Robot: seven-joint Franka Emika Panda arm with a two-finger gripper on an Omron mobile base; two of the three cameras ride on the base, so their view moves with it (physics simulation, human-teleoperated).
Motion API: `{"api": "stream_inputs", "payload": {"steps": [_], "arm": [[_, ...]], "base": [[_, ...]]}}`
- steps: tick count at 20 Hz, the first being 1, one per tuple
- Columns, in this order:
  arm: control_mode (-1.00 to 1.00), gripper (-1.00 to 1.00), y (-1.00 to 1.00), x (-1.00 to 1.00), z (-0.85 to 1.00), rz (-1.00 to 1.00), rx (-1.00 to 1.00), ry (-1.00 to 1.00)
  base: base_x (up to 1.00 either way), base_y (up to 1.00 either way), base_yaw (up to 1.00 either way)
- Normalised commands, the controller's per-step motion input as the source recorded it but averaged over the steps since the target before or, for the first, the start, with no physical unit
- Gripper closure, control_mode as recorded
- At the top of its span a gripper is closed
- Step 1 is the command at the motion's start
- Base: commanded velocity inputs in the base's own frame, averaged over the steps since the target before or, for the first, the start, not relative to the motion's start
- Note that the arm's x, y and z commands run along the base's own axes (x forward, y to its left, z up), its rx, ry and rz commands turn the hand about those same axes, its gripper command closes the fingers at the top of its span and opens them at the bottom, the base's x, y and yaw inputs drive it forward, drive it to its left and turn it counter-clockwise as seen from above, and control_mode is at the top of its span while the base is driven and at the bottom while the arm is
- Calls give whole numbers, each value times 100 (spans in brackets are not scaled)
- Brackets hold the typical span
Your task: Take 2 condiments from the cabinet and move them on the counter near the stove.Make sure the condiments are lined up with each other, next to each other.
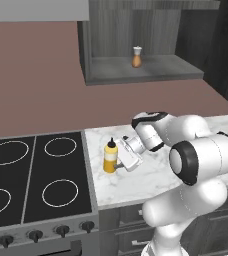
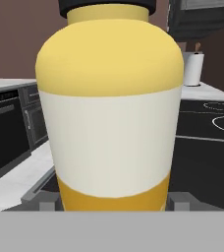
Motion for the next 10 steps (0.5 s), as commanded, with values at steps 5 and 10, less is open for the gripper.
{"api": "stream_inputs", "payload": {"steps": [5,10], "arm": [[-100,100,0,5,-8,0,0,0],[-100,100,0,4,-8,0,0,0]], "base": [[0,0,0],[0,0,0]]}}
